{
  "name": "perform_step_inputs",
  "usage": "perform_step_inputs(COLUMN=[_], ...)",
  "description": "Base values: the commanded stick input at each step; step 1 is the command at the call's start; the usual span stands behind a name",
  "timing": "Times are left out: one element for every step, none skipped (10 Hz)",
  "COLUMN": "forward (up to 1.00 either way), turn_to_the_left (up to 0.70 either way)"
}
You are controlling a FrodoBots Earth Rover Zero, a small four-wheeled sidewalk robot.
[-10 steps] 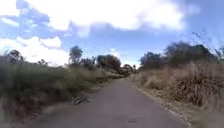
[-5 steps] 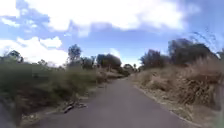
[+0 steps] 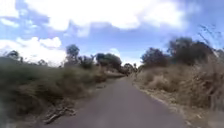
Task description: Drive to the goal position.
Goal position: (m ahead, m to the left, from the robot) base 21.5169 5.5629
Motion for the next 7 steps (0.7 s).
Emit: perform_step_inputs(forward=[0.85, 0.85, 0.85, 0.85, 0.85, 0.85, 0.85], turn_to_the_left=[0.00, 0.00, 0.00, 0.00, 0.00, 0.00, 0.00])
